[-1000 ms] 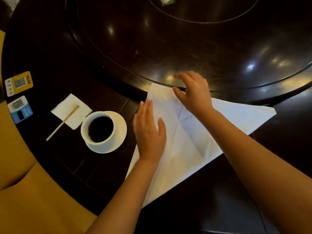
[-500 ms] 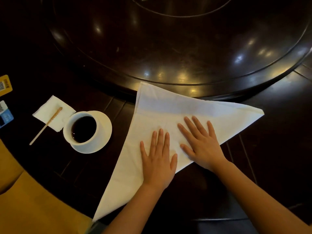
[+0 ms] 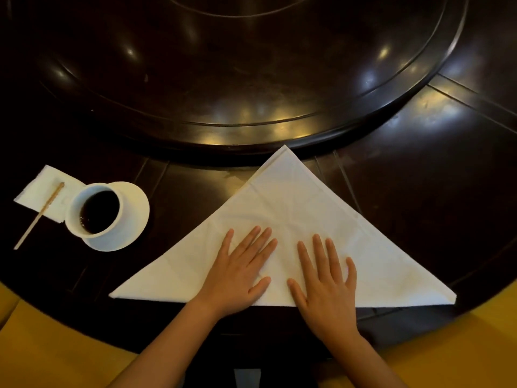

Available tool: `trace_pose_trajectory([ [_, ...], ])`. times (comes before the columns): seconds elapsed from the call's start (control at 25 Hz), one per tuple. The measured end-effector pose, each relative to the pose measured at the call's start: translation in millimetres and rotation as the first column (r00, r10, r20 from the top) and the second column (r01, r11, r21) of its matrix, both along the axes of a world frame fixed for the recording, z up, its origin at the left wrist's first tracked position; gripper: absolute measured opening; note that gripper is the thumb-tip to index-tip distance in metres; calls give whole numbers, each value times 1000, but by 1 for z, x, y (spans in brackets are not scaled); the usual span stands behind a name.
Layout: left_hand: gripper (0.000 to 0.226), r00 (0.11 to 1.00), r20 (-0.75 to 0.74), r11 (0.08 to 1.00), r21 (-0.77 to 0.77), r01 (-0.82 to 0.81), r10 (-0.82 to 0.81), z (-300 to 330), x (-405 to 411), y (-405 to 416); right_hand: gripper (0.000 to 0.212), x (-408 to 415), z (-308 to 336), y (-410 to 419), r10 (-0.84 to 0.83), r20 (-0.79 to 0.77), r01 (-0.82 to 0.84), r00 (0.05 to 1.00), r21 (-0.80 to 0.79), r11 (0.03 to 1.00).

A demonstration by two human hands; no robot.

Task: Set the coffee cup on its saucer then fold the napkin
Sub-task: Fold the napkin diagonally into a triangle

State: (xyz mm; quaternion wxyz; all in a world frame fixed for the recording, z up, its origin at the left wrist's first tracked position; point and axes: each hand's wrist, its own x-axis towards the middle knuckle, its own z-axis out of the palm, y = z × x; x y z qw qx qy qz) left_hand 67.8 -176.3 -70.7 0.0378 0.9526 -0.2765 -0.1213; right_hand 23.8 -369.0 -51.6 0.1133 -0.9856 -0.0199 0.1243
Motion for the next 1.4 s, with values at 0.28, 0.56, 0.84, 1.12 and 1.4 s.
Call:
trace_pose_trajectory([
  [0.28,66,992,-50,987,-106,-123,118,4,-15,-9,37,123,38,-14,-131,238,64,962,271,960],
  [0.56,69,994,-27,993,-49,-105,104,8,-35,-12,29,186,18,4,-124,105,94,987,255,962],
  [0.84,69,995,-9,994,-46,-103,102,8,-38,-10,23,175,11,7,-127,335,59,934,204,977],
  [1.12,68,995,-22,993,-49,-103,102,8,-38,-10,22,166,9,12,-204,410,105,889,251,962],
  [1.4,68,982,-34,974,-124,-190,187,6,-37,-12,17,178,20,17,-202,504,29,840,331,943],
])
